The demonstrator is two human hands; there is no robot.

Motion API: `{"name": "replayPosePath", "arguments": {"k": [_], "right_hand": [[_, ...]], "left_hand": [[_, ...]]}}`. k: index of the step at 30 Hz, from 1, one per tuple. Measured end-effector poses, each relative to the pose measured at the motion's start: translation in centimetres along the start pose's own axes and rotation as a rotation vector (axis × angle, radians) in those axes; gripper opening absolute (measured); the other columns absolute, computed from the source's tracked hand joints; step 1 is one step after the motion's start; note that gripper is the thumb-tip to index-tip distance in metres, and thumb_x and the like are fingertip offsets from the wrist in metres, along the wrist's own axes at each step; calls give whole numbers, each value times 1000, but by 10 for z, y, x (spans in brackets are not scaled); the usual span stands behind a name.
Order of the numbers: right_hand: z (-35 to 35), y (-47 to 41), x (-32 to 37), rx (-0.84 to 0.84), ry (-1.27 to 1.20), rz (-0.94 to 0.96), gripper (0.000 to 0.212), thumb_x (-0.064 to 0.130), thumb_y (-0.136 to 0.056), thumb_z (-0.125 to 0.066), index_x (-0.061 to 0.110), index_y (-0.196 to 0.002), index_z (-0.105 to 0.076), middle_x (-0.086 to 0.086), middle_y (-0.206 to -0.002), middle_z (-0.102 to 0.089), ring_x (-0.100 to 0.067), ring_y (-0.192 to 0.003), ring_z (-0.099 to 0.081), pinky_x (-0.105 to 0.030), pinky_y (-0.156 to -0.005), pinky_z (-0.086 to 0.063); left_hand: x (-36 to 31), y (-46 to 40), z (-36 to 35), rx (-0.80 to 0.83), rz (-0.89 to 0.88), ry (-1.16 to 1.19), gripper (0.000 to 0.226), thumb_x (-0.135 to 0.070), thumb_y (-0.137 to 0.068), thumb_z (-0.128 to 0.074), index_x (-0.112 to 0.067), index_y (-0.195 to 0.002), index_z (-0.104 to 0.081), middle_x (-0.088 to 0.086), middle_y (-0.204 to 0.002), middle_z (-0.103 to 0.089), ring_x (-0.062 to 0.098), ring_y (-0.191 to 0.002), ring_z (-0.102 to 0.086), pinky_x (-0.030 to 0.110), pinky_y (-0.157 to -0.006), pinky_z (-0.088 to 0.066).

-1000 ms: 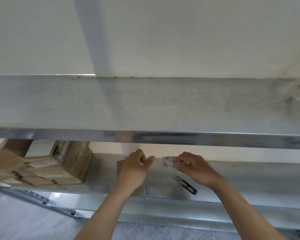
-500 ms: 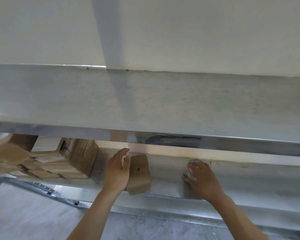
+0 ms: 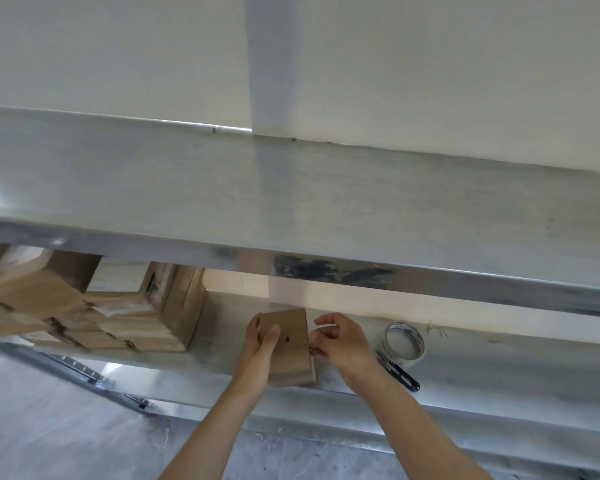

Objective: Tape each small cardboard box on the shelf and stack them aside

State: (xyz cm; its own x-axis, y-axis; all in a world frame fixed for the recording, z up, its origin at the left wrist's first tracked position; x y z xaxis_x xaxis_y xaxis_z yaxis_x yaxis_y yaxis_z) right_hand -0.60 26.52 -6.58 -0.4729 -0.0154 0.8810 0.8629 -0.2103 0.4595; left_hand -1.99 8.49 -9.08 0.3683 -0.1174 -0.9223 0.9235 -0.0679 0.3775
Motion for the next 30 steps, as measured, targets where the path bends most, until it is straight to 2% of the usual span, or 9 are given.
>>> {"name": "replayPosePath", "arguments": {"k": [2,5,9,13,16,19,22,25,30], "right_hand": [[0,6,5,37,-36,27,16,-8,-93,-62,-1,-107,-59,-19,-88,-70,-24,-72,-66,-30,-68,-59],[-1,16,16,123,-117,67,17,-9,-92,-62,-1,-107,-60,-15,-80,-68,-21,-68,-64,-28,-67,-56],[7,33,30,138,-147,133,41,-6,-88,-70,18,-119,-59,-16,-85,-71,-18,-71,-65,-28,-73,-56],[17,47,33,45,-167,155,50,-2,-83,-77,23,-121,-56,-19,-102,-70,-22,-79,-66,-30,-76,-57],[21,57,30,-34,-171,160,37,1,-79,-82,14,-104,-58,-6,-115,-61,-25,-83,-66,-31,-76,-59],[19,68,30,-71,-185,213,21,0,-80,-80,1,-86,-60,-3,-91,-66,-20,-67,-59,-29,-72,-57],[20,79,30,-154,-145,245,13,2,-77,-82,-1,-79,-70,-1,-72,-69,-15,-61,-58,-26,-66,-55],[17,87,30,-212,-96,268,7,4,-76,-83,0,-77,-77,-4,-70,-72,-12,-59,-58,-24,-62,-55],[15,91,12,-230,-90,177,3,10,-79,-81,7,-80,-80,-9,-78,-76,-16,-69,-65,-33,-77,-60]], "left_hand": [[12,6,1,91,60,120,75,-64,-77,-70,-43,-143,-41,-10,-124,-68,15,-112,-66,42,-99,-54],[24,17,-5,246,140,279,94,-51,-58,-85,-47,-142,-43,-4,-126,-69,23,-113,-68,54,-90,-58],[15,27,-9,326,96,326,100,-40,-55,-90,-56,-140,-39,-2,-130,-65,32,-115,-65,65,-91,-54],[-1,36,-7,351,44,257,103,-40,-60,-86,-63,-142,-29,-7,-132,-59,28,-118,-61,58,-94,-55],[-7,39,-4,357,27,208,100,-40,-65,-82,-67,-142,-25,-8,-129,-61,25,-115,-61,54,-97,-53],[-9,43,-3,375,35,233,100,-42,-60,-79,-70,-139,-25,-14,-121,-69,22,-112,-63,44,-84,-51],[-9,48,-5,377,97,294,88,-28,-81,-73,-65,-143,-24,-10,-124,-66,23,-113,-61,41,-82,-51],[-7,53,-3,377,133,325,78,-18,-97,-60,-63,-147,-21,-5,-135,-56,25,-116,-59,47,-92,-51],[-5,56,3,378,118,267,82,-17,-95,-62,-66,-146,-19,-7,-139,-53,23,-114,-63,35,-74,-57]]}}
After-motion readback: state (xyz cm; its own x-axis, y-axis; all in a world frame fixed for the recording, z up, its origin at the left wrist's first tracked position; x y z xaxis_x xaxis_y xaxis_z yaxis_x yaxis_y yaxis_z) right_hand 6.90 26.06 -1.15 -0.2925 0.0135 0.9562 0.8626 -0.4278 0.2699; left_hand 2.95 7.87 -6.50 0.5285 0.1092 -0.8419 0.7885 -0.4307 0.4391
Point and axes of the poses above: each hand's wrist, its own y-axis away from the middle knuckle, its own z-axis out of the back of the hand, x = y × z, the point moved 9 cm from there along -y, towards the middle knuckle
